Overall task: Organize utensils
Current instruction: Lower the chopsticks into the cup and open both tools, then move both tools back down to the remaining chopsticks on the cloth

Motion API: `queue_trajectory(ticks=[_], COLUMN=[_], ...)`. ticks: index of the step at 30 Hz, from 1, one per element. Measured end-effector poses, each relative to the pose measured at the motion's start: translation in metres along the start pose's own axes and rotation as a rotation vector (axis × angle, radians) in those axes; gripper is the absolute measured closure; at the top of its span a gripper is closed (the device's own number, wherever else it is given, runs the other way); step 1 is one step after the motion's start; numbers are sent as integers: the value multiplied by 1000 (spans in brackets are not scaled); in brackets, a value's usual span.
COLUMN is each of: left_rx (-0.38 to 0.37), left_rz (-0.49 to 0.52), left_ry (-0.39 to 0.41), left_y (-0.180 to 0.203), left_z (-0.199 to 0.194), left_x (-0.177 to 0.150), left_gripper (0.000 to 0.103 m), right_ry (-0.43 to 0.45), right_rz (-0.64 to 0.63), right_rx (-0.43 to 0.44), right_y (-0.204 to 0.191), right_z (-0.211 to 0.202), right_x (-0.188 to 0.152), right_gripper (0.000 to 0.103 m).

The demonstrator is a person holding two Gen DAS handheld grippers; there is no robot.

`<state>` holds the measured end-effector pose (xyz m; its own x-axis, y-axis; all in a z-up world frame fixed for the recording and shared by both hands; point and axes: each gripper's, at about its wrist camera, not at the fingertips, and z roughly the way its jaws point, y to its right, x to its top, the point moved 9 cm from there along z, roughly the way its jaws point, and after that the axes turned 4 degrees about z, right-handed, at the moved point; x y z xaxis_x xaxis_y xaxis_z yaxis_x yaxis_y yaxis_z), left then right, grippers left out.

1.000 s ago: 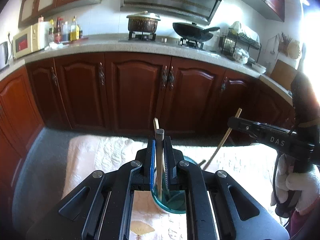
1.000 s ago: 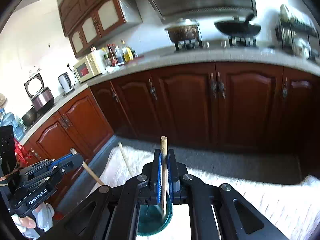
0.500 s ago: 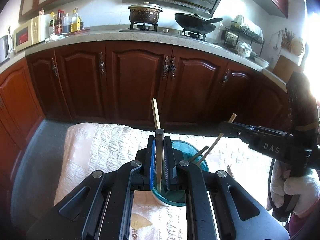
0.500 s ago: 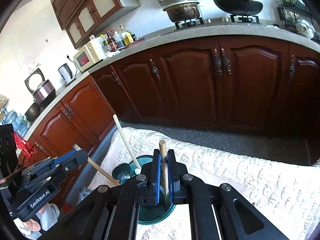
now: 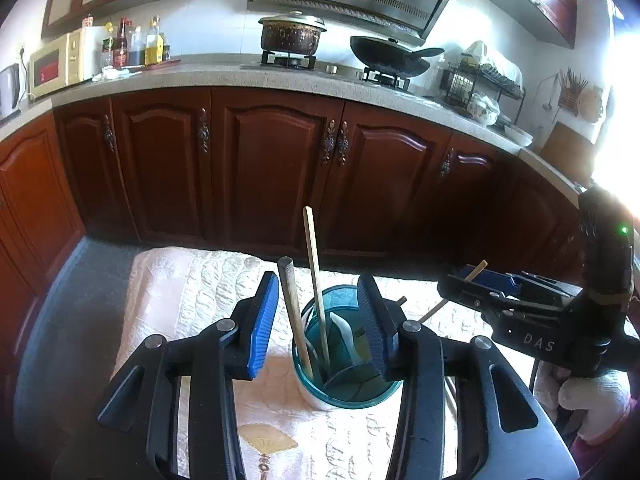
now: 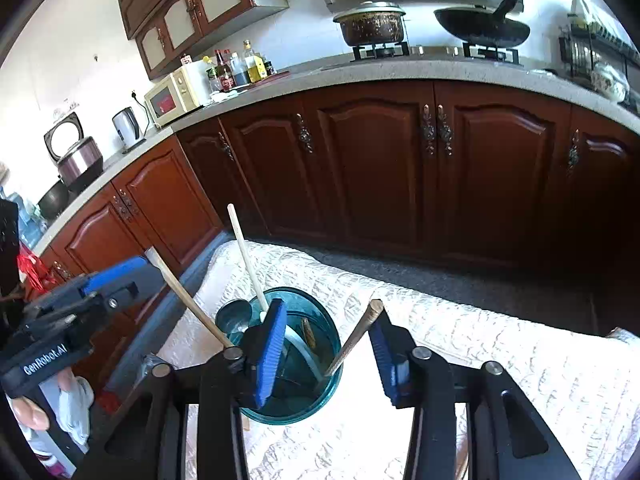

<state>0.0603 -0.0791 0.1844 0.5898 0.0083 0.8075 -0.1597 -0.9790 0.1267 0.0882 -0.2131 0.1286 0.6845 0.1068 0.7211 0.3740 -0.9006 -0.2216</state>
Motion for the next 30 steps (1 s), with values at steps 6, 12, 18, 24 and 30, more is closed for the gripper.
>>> queue_trajectory(ticks=[6,12,18,24,30], left_rx=[-4,-13,2,15,6], left_rz=[13,27,81,125,146], left_ry=[16,20,4,-45,-93], left_y=[6,15,31,47,64], left_z=[-13,-26,-30,-22,-12], left_x=[-1,-8,-29,-62,-89], left_gripper=[62,60,59,59,59], right_ry=[13,19,9,-19,-59], right_rz=[4,-18,9,43,96], right_rx=[-28,-78,-115,-140,-167], right_y=[4,10,26,42,61], right_z=[-12,-29,-45,-54,-59], right_x=[-2,-12,-32,-61,-92], right_gripper=[63,62,62,62,62])
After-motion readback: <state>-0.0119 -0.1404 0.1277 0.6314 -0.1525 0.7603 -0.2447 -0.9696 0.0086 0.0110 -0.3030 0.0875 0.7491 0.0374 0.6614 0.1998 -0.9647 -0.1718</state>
